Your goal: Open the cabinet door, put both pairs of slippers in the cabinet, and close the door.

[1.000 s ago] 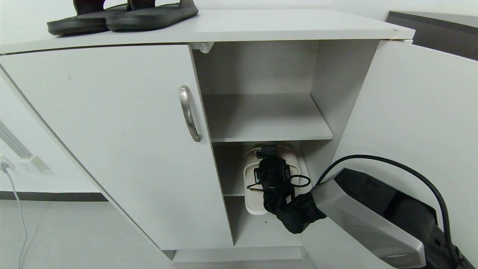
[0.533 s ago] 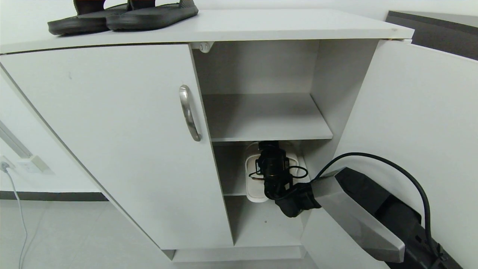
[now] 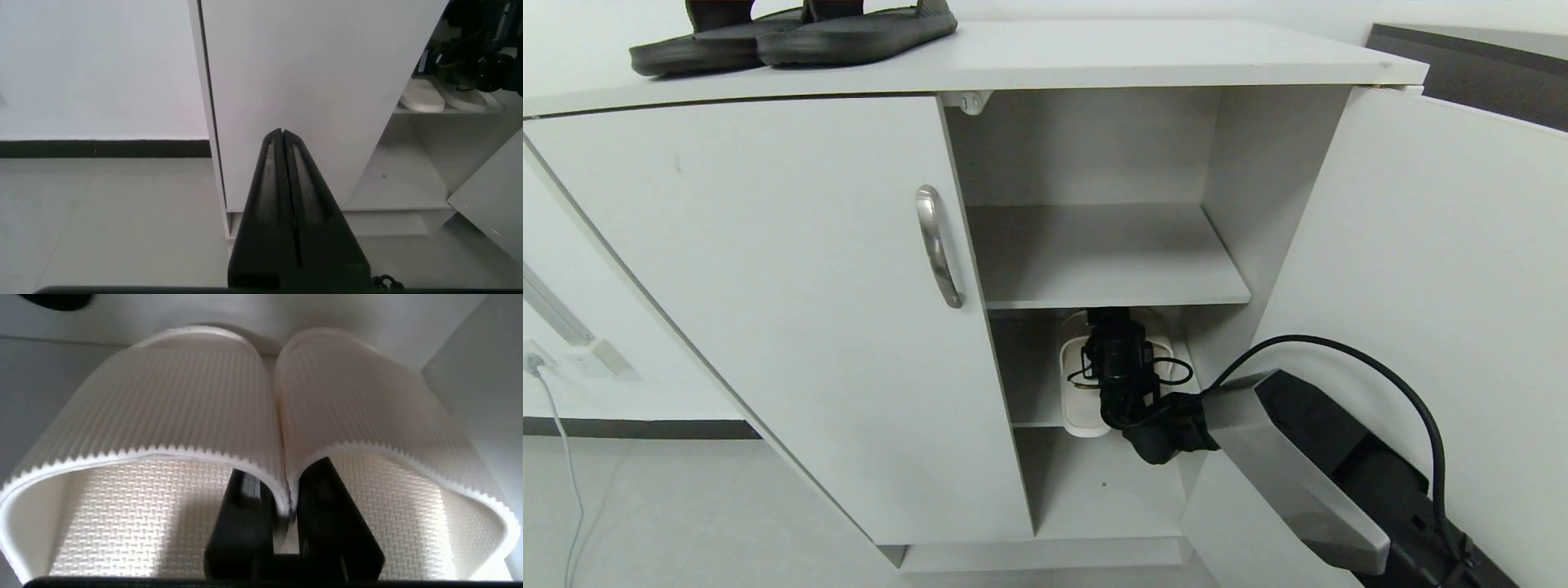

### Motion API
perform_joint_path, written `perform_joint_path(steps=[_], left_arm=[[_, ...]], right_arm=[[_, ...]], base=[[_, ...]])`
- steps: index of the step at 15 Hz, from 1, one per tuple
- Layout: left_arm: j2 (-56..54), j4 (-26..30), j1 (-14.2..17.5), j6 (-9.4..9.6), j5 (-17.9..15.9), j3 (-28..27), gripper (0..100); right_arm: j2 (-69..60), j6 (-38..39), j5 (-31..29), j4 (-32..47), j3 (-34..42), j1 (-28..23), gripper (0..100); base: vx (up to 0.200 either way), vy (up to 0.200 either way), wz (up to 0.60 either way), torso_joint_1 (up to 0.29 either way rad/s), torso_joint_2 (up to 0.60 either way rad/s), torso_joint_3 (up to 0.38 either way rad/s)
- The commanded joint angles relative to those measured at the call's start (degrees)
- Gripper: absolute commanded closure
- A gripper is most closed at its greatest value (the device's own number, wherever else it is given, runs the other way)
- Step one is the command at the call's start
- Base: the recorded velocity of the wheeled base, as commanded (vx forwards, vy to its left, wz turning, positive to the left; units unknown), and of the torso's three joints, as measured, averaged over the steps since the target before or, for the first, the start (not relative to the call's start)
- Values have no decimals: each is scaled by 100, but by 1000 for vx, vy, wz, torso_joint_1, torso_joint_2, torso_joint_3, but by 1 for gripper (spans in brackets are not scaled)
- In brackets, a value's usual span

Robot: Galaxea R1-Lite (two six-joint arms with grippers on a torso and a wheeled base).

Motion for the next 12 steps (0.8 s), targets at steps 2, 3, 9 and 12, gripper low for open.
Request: perform_joint_path(steps=[2, 3, 9, 12], left_arm=[[7, -1, 1, -2, 3, 0, 100], [7, -1, 1, -2, 3, 0, 100], [7, -1, 1, -2, 3, 0, 100], [7, -1, 1, -2, 3, 0, 100]], right_arm=[[45, 11, -1, -10, -17, 6, 100], [36, 11, -1, -10, -17, 6, 100], [-228, 11, -1, -300, 675, 111, 0], [-746, 2, -1, -722, 1572, 217, 0]], base=[[0, 0, 0, 0, 0, 0], [0, 0, 0, 0, 0, 0], [0, 0, 0, 0, 0, 0], [0, 0, 0, 0, 0, 0]])
